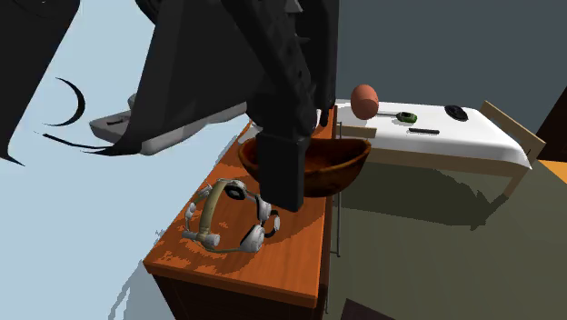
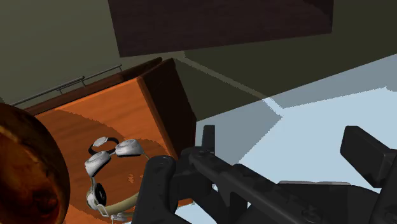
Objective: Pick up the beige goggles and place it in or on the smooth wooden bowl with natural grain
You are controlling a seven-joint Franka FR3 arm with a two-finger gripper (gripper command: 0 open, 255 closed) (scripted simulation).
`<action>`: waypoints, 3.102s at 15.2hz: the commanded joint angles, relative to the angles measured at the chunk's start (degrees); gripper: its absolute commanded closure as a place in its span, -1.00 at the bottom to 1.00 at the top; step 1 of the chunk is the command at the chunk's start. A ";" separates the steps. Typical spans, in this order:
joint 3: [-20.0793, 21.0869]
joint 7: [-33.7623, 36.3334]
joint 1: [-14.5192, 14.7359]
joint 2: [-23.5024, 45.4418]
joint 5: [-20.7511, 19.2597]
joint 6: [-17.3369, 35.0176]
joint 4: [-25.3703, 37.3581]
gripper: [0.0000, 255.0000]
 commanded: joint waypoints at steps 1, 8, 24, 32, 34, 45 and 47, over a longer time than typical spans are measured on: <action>0.00 0.00 0.00 0.00 0.00 0.00 0.00 -1.00; -2.19 -3.91 -1.25 9.69 -4.26 12.60 -3.23 -1.00; -6.71 -9.71 -4.41 41.24 -11.72 37.59 3.81 -1.00; -7.95 -11.28 -5.81 55.16 -13.31 44.92 10.90 -1.00; -8.03 -11.28 -5.98 56.20 -13.33 46.36 10.52 -1.00; -8.16 -11.29 -6.28 58.16 -13.35 48.89 9.98 -1.00; -8.16 -11.29 -6.28 58.16 -13.35 48.89 9.98 1.00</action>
